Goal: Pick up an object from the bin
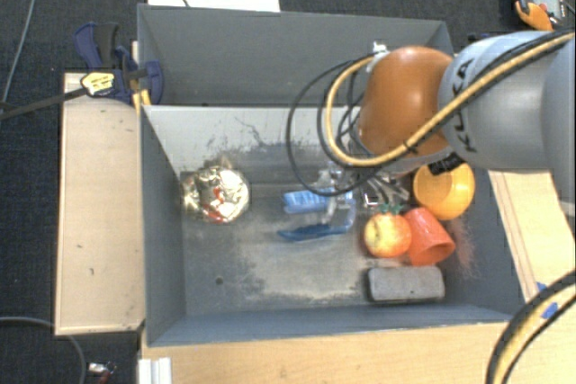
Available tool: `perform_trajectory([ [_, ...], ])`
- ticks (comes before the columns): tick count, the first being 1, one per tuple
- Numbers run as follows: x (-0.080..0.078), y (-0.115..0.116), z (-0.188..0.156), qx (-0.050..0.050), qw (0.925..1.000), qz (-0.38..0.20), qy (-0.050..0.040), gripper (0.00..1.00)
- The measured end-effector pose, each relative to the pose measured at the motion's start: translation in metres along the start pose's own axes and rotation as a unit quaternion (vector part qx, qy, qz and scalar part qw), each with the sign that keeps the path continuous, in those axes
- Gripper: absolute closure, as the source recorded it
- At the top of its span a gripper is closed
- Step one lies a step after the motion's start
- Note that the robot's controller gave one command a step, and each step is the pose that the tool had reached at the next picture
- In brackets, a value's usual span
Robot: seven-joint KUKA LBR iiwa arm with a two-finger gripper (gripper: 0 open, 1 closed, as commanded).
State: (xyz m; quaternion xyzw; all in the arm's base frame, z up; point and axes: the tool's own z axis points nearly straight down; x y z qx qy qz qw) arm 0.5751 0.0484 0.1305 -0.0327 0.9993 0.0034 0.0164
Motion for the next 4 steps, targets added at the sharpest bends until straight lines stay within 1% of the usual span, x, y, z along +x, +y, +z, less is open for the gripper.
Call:
perform_trajectory([
  [1, 0.020, -0.016, 0.021, 0.000, 0.9971, 0.076, -0.0027, 1.00],
  [2, -0.003, -0.005, 0.036, 0.001, 0.9992, -0.039, -0.0058, 1.00],
  [3, 0.003, -0.011, 0.033, -0.001, 0.9998, -0.017, -0.0111, 1.00],
  [4, 0.008, -0.012, 0.029, -0.002, 0.9969, 0.078, -0.0090, 1.00],
])
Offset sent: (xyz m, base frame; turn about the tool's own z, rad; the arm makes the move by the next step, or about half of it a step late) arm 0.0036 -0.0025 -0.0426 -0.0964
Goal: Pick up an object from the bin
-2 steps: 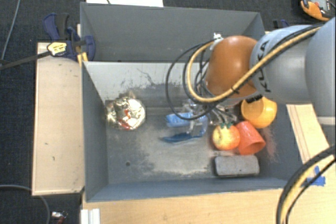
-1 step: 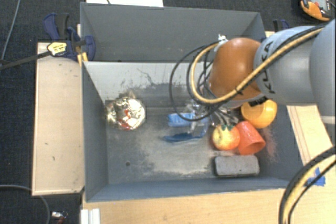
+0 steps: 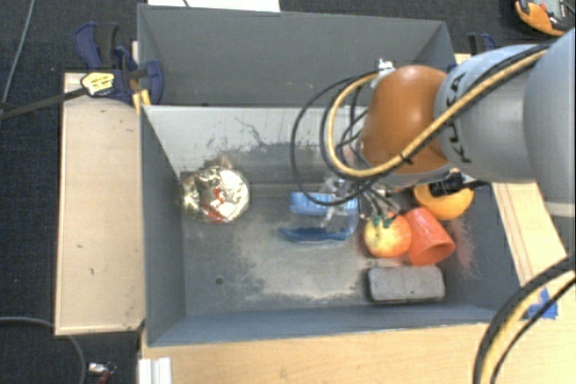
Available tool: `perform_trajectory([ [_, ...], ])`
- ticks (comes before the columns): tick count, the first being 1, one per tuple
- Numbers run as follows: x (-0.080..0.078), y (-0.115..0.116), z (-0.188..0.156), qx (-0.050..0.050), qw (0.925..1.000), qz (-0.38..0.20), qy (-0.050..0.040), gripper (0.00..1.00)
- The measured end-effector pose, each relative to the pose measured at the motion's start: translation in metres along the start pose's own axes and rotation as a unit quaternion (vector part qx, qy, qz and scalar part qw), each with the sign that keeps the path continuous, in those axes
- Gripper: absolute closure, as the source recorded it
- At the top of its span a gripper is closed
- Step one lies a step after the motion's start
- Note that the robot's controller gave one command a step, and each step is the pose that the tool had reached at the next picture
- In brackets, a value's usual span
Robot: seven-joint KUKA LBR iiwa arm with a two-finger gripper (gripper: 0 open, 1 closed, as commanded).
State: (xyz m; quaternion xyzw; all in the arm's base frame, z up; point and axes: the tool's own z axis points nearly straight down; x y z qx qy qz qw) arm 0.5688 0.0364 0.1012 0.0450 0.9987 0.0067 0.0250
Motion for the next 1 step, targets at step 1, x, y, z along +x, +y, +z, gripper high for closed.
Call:
perform_trajectory([
  [1, 0.0043, -0.0013, 0.0033, -0.001, 0.9982, 0.059, -0.0016, 1.00],
])
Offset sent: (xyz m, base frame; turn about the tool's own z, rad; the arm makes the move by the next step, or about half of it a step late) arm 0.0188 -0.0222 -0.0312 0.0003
